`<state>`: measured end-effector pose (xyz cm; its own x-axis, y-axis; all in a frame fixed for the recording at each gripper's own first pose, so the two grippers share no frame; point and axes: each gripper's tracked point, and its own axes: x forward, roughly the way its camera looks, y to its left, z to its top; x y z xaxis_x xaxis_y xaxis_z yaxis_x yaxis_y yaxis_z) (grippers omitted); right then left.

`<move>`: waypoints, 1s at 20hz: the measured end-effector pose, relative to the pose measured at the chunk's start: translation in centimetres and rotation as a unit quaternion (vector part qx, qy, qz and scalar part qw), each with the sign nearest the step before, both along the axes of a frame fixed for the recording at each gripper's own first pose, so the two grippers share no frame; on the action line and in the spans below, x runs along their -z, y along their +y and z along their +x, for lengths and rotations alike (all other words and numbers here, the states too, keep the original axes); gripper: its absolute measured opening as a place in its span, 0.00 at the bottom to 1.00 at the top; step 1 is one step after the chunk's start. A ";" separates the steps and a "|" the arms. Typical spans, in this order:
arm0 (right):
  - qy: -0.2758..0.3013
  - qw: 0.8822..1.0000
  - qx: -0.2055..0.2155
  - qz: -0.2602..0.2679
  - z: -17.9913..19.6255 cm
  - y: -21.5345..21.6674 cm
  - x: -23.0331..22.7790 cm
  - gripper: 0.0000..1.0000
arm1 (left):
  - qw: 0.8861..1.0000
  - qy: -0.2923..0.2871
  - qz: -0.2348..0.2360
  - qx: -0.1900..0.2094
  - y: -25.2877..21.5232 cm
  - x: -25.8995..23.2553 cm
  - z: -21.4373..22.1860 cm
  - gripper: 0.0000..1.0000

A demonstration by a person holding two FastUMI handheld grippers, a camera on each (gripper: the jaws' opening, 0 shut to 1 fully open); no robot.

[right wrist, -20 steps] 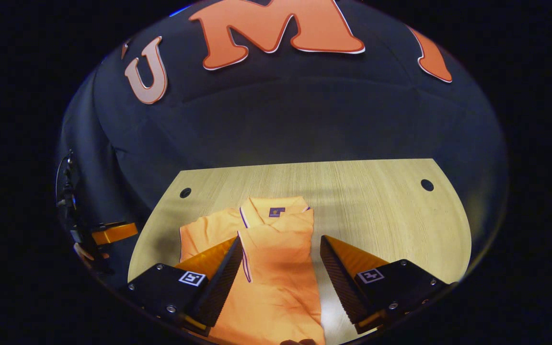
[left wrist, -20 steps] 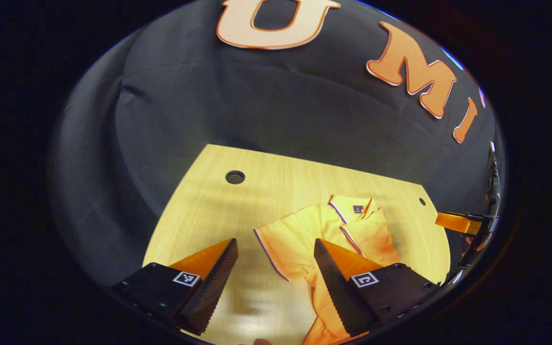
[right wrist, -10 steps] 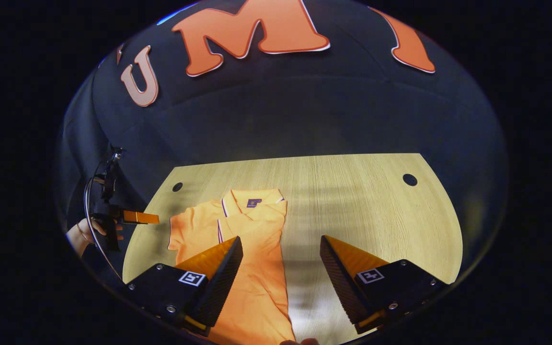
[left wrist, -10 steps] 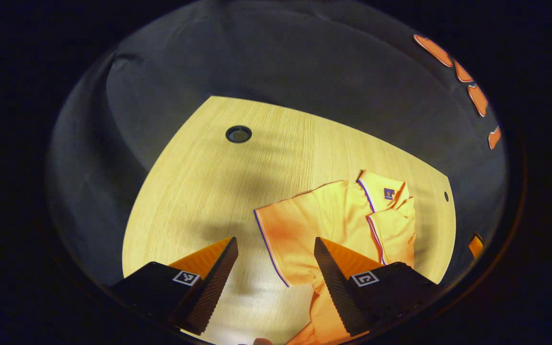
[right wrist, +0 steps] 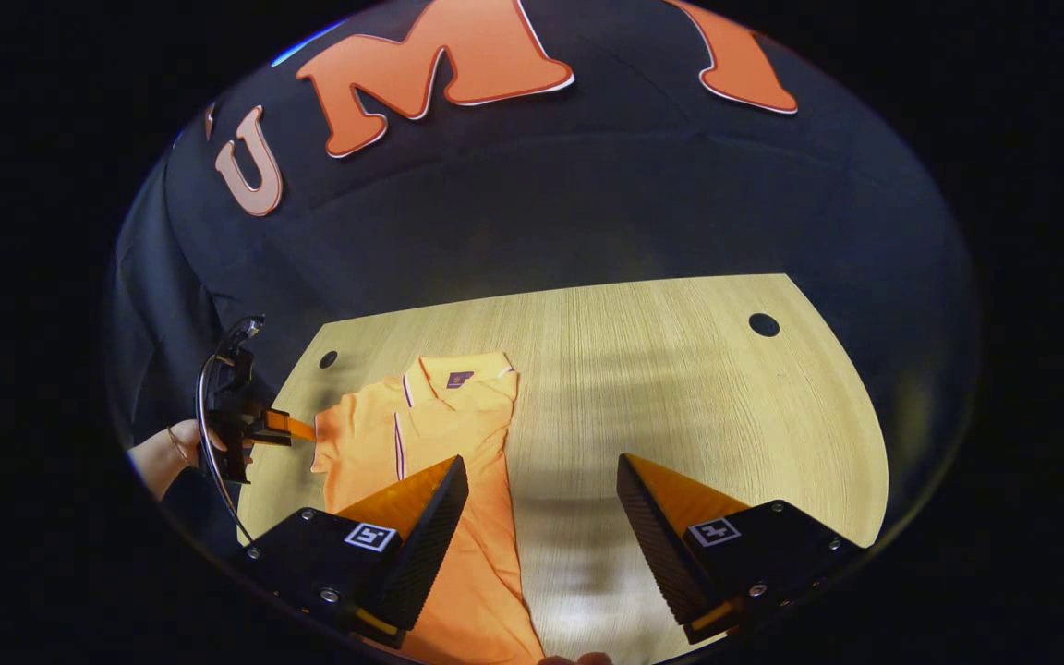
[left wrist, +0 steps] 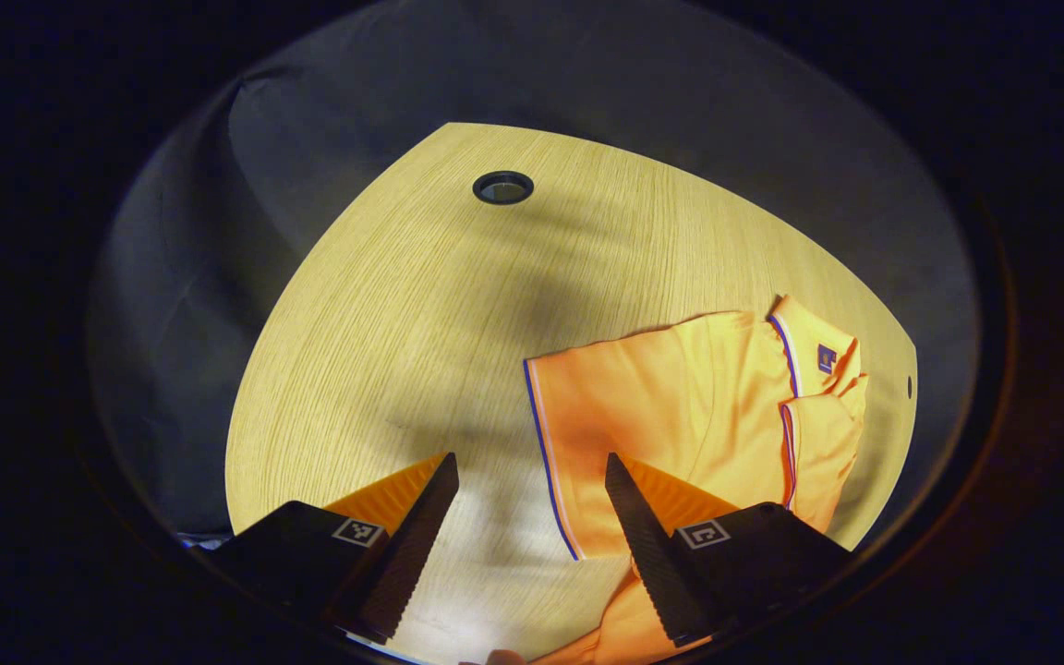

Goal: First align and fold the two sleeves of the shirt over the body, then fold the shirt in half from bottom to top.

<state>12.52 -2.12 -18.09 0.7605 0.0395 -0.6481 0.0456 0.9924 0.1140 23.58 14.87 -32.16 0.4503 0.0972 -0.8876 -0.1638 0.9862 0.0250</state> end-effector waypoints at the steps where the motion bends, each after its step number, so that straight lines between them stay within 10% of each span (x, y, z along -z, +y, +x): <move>1: 0.003 1.000 0.002 0.001 -0.1 -0.3 0.2 0.99 | 1.000 0.001 0.002 0.001 0.0 0.0 -0.1 0.99; 13: -0.005 1.000 0.001 0.023 -0.6 -0.3 -0.9 0.99 | 0.999 0.023 0.021 -0.011 -0.7 2.4 -1.0 0.96; 17: -0.011 1.000 -0.008 0.024 -1.3 0.5 -1.4 0.99 | 0.999 0.002 0.021 0.028 -2.5 2.2 0.3 0.46; 18: -0.015 1.000 -0.008 0.023 -1.5 0.6 -1.7 0.99 | 0.999 -0.003 0.029 0.025 -2.6 2.2 0.2 0.09; 20: -0.026 0.999 -0.007 0.019 -1.7 0.6 -2.4 0.99 | 0.998 -0.013 0.050 0.042 -2.6 2.2 0.5 0.08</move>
